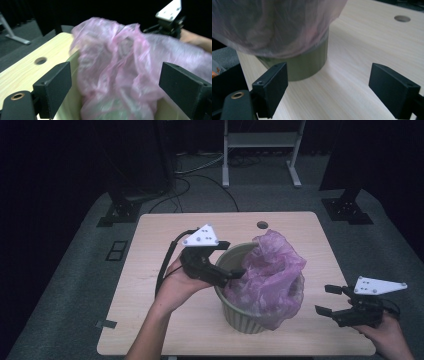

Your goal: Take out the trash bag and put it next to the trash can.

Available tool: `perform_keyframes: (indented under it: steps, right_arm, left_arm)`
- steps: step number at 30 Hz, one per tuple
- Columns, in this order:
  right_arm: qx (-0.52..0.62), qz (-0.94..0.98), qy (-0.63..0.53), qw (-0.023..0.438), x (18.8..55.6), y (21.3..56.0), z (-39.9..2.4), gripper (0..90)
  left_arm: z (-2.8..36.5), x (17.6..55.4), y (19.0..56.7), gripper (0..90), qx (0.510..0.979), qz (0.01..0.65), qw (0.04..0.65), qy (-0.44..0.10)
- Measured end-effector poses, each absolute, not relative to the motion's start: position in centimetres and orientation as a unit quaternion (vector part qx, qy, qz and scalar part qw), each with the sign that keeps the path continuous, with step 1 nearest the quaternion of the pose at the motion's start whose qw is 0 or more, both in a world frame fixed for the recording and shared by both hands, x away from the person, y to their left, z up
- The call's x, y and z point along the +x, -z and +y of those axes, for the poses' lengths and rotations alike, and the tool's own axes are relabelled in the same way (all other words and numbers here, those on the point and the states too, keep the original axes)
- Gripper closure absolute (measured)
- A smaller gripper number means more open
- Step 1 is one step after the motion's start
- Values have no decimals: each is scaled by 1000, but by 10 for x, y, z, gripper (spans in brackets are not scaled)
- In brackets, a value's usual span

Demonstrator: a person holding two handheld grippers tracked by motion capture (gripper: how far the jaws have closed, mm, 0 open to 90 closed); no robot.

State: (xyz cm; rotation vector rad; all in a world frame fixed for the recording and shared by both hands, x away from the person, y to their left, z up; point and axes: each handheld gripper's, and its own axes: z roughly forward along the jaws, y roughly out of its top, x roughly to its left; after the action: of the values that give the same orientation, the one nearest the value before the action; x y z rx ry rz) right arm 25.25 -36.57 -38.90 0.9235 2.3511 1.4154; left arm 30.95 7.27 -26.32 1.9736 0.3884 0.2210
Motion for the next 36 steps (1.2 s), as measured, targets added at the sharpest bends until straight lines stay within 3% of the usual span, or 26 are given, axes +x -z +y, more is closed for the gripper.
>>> perform_keyframes:
  steps: [11, 21, 27, 28, 32, 36]
  right_arm:
    - [298, 790, -523, 119, 259, 341, -351, 145]
    - [264, 779, -557, 120, 277, 299, -330, 301]
    - [260, 791, -541, 116, 290, 293, -317, 455]
    - [264, 793, -537, 115, 292, 293, -316, 506]
    - [268, 794, -533, 116, 295, 293, -314, 858]
    - [276, 796, -527, 116, 293, 290, -319, 900]
  left_arm:
    - [123, 298, 298, 98, 817, 197, 525, -132]
    - [153, 275, 341, 89, 809, 230, 522, -141]
    - [159, 266, 368, 89, 814, 239, 514, -128]
    - [160, 265, 371, 89, 814, 237, 514, -130]
    - [162, 265, 377, 89, 813, 242, 515, -124]
    - [160, 266, 379, 89, 815, 238, 515, -117]
